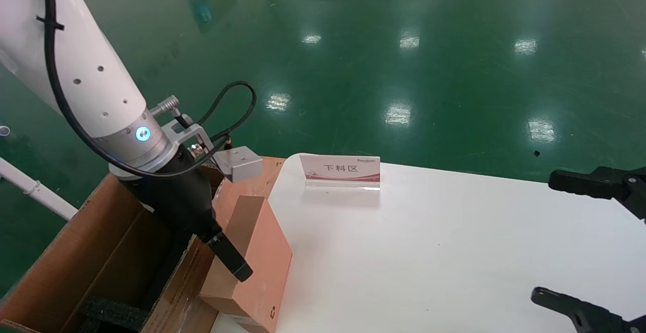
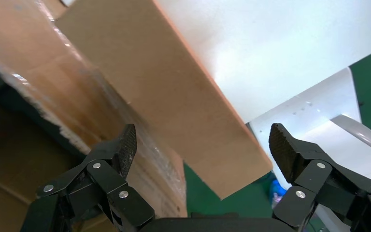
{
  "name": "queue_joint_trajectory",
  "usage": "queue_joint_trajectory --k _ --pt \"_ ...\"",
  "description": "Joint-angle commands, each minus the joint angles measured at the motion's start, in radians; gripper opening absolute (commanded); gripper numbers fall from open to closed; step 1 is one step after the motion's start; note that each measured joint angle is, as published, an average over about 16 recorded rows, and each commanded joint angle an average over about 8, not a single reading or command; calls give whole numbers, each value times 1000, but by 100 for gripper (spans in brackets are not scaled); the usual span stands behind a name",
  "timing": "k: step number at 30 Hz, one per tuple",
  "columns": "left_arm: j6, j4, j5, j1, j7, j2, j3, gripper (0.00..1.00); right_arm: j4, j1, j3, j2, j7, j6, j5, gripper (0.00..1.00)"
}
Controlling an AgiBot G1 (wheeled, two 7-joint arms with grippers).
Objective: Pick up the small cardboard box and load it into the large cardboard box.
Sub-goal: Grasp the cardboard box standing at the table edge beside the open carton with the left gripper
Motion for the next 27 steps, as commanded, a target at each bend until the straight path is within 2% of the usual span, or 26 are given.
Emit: queue_joint_trajectory --k 1,23,24,27 --pt "-3 16 -8 14 16 0 -2 100 0 0 0 0 0 0 0 100" --pt "15 89 19 70 58 46 23 100 0 0 -1 1 -1 1 1 100" --pt "15 89 20 70 58 47 23 88 0 0 -1 1 -1 1 1 91" --pt "15 88 20 69 57 46 23 50 0 0 -1 1 -1 1 1 53"
